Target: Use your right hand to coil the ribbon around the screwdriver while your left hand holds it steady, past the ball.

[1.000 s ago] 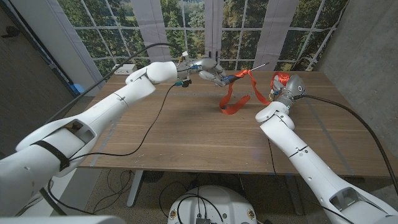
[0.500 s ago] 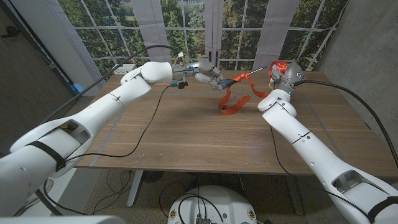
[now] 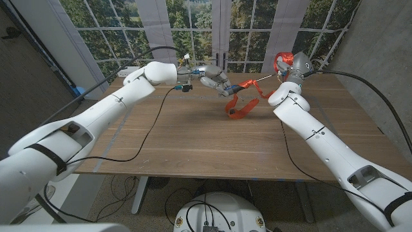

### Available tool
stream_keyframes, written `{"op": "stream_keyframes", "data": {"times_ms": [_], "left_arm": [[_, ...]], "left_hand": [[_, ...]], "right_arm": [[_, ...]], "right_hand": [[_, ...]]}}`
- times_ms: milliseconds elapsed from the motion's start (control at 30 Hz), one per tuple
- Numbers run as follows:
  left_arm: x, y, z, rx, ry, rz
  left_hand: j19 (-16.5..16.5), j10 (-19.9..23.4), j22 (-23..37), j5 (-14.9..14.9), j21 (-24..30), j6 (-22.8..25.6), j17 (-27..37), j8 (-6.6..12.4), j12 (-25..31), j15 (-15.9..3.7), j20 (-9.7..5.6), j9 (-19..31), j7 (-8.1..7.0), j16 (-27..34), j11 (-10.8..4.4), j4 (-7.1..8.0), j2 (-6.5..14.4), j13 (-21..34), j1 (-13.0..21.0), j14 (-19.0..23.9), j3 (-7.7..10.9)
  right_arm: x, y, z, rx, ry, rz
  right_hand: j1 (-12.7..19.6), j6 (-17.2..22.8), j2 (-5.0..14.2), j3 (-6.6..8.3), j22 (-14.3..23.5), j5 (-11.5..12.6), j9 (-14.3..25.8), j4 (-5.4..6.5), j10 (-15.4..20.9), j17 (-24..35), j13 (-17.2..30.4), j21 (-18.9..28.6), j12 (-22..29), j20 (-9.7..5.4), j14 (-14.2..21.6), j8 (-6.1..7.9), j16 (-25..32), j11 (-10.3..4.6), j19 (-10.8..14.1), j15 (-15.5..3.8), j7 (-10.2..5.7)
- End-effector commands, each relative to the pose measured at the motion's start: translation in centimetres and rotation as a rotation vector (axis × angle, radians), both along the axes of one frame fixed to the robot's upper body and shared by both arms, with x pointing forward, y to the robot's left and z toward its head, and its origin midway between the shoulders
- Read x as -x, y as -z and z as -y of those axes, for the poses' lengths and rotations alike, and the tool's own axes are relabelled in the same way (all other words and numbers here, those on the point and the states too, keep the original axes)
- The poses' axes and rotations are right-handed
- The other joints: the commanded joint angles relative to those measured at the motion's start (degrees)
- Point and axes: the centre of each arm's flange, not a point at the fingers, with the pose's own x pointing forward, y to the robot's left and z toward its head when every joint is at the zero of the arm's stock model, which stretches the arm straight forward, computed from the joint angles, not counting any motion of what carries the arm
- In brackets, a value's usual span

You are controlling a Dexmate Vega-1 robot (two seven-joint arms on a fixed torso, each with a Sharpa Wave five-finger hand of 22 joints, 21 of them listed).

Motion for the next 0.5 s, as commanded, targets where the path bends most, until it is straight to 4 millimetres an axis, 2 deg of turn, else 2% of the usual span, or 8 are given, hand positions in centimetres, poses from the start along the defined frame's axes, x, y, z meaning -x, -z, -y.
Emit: {"op": "stream_keyframes", "data": {"times_ms": [33, 500], "left_arm": [[-0.3, 0.4, 0.1, -0.050, -0.051, 0.002], [-1.3, 0.3, 0.5, -0.060, -0.076, 0.008]], "left_hand": [[-0.35, 9.65, 0.10, 0.16, 0.03, 8.63, 0.04, 0.14, 0.33, -2.53, 0.02, 1.83, -4.20, -0.13, -9.53, -1.76, 5.69, 4.77, 5.38, 0.84, 5.25], [-0.42, 9.58, 0.09, 0.11, 0.08, 8.72, 0.04, 0.03, 0.15, -2.54, 0.13, 1.80, -3.90, -0.10, -9.24, -1.80, 5.79, 4.77, 5.46, 0.90, 5.25]], "right_arm": [[1.1, -3.2, -2.3, 0.109, -0.040, 0.044], [2.9, -5.5, -5.6, 0.171, -0.149, 0.124]], "right_hand": [[5.14, 12.19, 5.55, 1.06, -0.06, 0.21, 7.35, -1.23, 5.61, 0.06, 6.25, 0.30, 4.83, -0.01, 1.20, 4.69, 0.30, -3.39, -0.08, -7.45, -2.52], [5.04, 12.17, 5.57, 1.08, -0.08, 0.23, 7.33, -1.25, 5.56, 0.17, 6.18, 0.33, 4.78, -0.12, 1.34, 4.69, 0.27, -3.52, -0.11, -7.61, -2.42]]}}
